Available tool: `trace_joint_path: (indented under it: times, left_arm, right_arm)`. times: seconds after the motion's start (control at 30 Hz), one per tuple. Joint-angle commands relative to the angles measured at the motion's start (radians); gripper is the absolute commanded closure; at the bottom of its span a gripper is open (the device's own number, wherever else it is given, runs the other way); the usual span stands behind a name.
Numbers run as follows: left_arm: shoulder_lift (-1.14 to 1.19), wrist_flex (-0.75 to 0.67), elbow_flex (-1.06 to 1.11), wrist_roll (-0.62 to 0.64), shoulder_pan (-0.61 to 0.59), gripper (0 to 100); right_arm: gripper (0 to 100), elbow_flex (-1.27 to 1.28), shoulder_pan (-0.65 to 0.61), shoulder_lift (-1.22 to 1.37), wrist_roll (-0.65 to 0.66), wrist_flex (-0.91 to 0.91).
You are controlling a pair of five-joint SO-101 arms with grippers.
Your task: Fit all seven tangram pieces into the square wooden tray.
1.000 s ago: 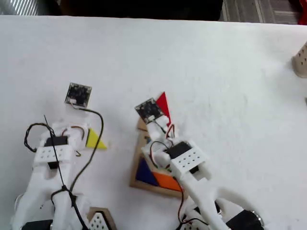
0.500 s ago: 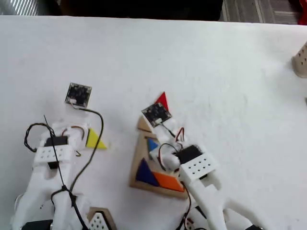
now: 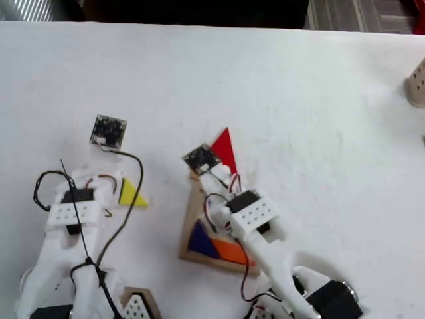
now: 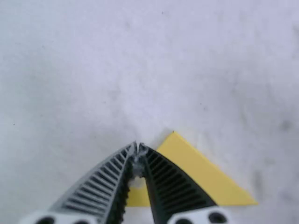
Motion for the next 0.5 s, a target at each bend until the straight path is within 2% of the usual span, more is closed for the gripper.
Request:
trace_joint_path:
  times: [0.0, 0.17, 0.3, 0.47]
  left_arm:
    - [-0.035, -0.018, -0.006, -0.011, -0.007, 98]
    - [-0.035, -0.018, -0.006, -0.011, -0.007, 98]
    - [-0.035, -0.018, -0.006, -0.011, -0.007, 98]
    - [-0.035, -0.018, -0.006, -0.011, -0.007, 98]
  right_arm:
    - [98.1, -0.046, -0.059, -0.007, 0.003, -0.022]
    - [98.1, -0.043, -0.110, -0.053, 0.003, -0.018]
    - [98.1, -0.032, -0.101, -0.133, 0.003, 0.047]
    - [98.1, -0.026, 0.038, -0.242, 0.003, 0.105]
